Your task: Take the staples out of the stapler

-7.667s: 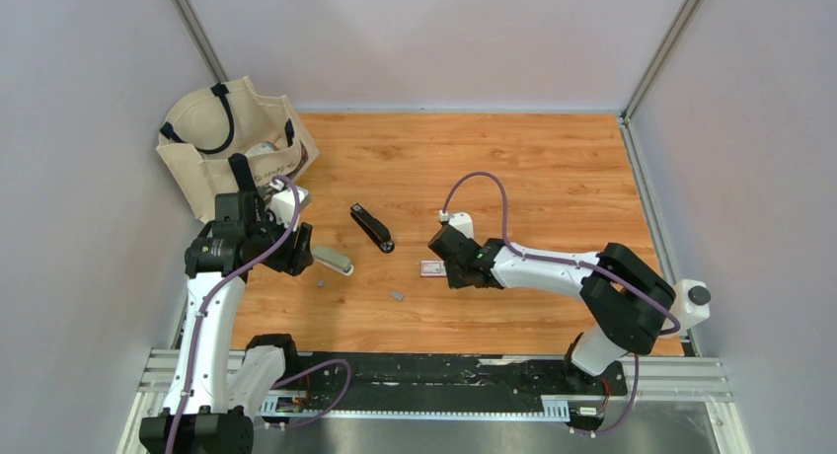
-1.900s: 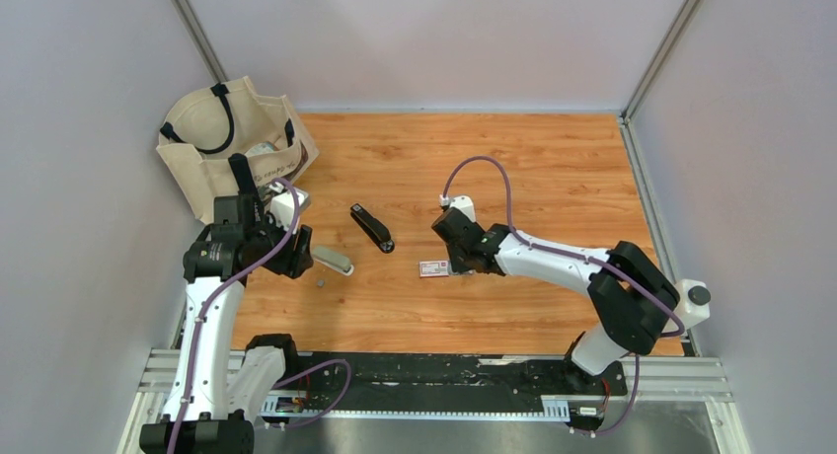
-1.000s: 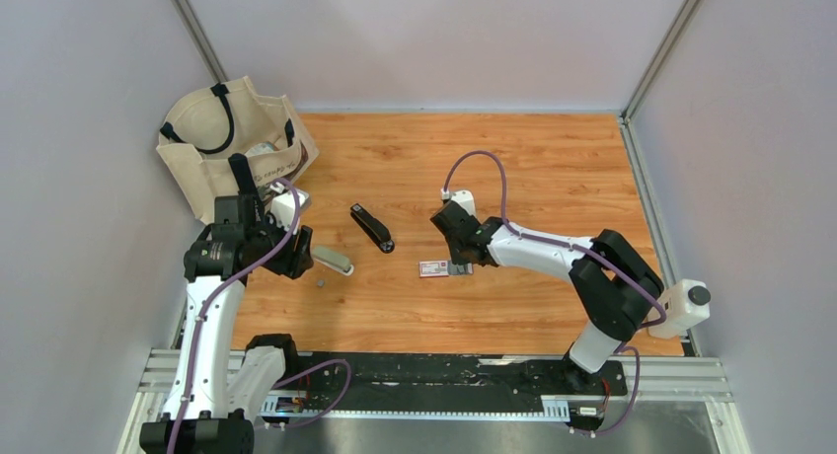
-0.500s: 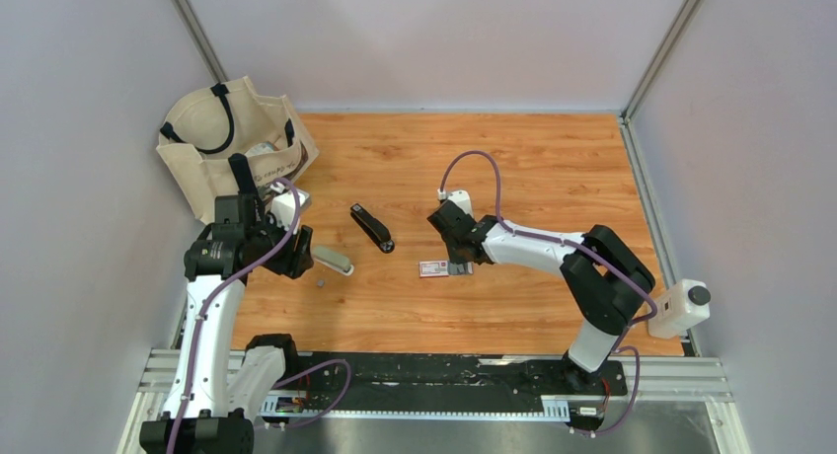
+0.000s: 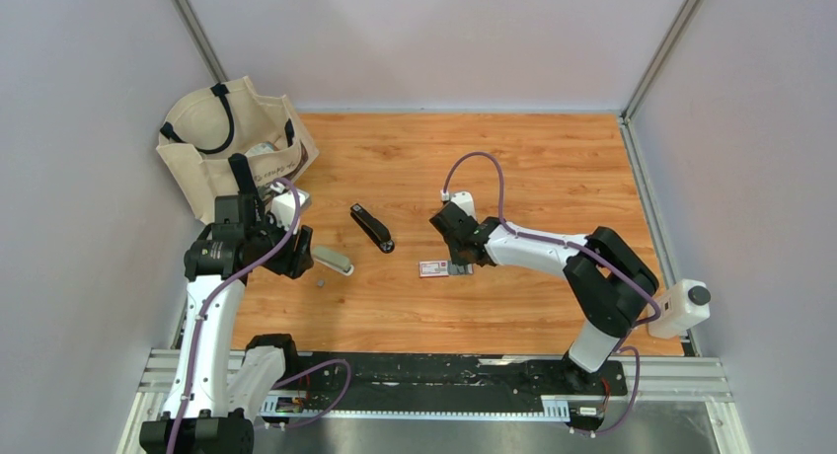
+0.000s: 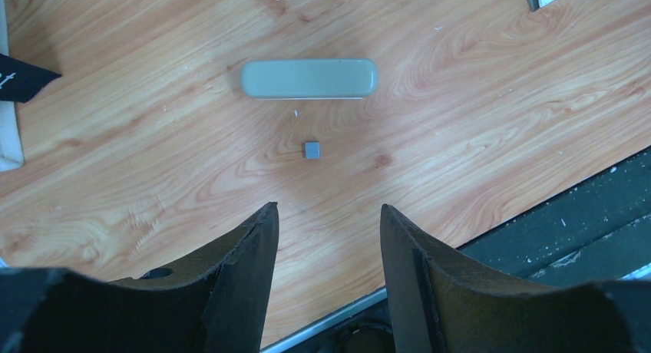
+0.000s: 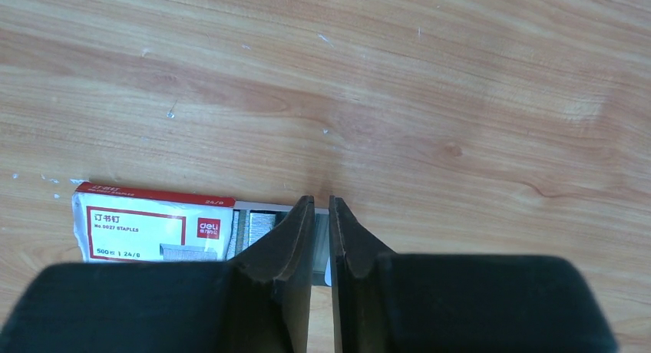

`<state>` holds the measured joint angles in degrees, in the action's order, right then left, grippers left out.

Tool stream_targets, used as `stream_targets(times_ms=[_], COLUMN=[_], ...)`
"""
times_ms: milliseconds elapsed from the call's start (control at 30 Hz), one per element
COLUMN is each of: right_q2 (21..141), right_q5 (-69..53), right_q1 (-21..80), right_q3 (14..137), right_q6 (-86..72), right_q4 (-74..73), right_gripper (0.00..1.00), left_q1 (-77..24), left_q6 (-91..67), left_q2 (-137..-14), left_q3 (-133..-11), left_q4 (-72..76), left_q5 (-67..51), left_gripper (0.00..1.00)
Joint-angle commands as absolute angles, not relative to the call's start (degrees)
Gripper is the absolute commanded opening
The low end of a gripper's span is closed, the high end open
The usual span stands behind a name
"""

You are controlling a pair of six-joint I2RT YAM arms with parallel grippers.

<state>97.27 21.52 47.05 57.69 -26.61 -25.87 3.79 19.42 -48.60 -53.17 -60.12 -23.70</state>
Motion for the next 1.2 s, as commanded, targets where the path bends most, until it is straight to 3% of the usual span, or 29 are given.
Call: stream_targets(times_ms=[0,267,433,833,1167], right_q2=[94.83,94.22,94.04,95.63,94.74], right_q5=[22.24,23.11,23.03,19.43,20.12], right_q1=[46.85,46.85,46.76,47.02,46.93], right_q3=[57.3,57.57,58.62,57.57,59.41], right_q6=[-27.86,-27.77,-27.25,-26.98,-25.14], right_q4=[-25.22,-24.96,-24.17,-25.92,-27.95], right_gripper=[0.16,0.16,0.25,0.18,0.19], left_q1=[4.13,4.13,4.13,4.13,4.04], left_q6=[20.13,20.13,20.13,20.22,19.86], left_q2=[-48.08,-47.99,-48.16,-48.6,-48.87], left_q3=[-53.0,-53.0,-53.09,-53.26,-53.88], left_q4=[-58.97,-58.98,-58.89,-58.98,-58.8], left_q5=[-24.87,-25.05,-25.05,-25.23,-26.02], left_gripper=[0.6,0.6,0.6,0.6,0.61])
